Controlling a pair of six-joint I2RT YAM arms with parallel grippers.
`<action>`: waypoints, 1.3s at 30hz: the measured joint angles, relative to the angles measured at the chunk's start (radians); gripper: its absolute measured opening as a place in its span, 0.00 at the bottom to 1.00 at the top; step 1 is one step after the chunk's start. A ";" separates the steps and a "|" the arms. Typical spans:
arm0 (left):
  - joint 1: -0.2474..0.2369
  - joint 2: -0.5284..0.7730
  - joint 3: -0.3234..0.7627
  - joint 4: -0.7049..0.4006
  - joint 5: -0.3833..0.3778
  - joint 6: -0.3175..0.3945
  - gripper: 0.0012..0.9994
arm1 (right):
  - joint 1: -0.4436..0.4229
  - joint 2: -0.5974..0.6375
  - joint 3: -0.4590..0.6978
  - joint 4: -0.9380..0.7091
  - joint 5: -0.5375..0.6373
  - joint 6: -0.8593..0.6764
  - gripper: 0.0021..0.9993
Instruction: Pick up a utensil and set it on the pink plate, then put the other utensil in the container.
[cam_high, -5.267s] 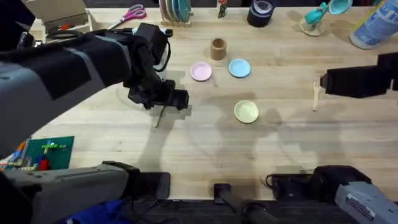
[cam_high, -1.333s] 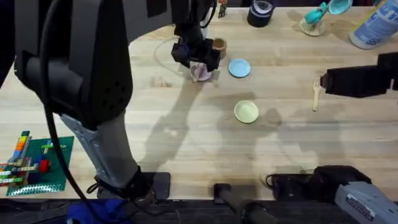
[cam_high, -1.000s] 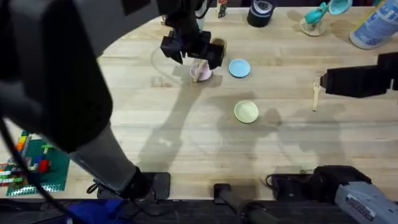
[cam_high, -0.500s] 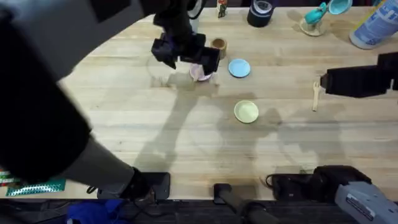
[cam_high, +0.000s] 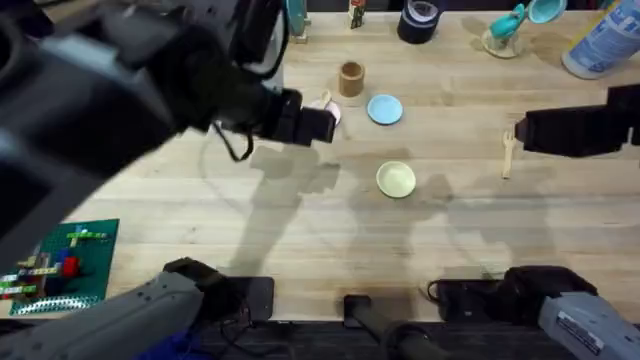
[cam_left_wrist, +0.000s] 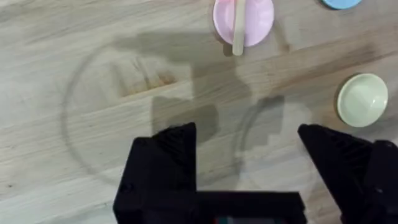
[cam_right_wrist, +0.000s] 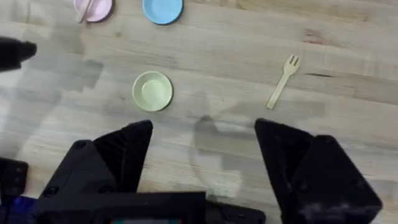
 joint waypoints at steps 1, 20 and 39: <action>0.000 -0.025 -0.024 0.008 0.000 -0.006 0.99 | 0.000 0.000 0.000 0.002 0.000 0.000 1.00; 0.000 -0.040 -0.184 0.284 -0.176 -0.005 0.99 | 0.000 0.000 0.000 0.008 0.000 0.000 1.00; 0.069 -0.249 -0.397 0.567 0.175 0.422 0.99 | 0.000 0.021 0.000 0.009 0.000 0.000 1.00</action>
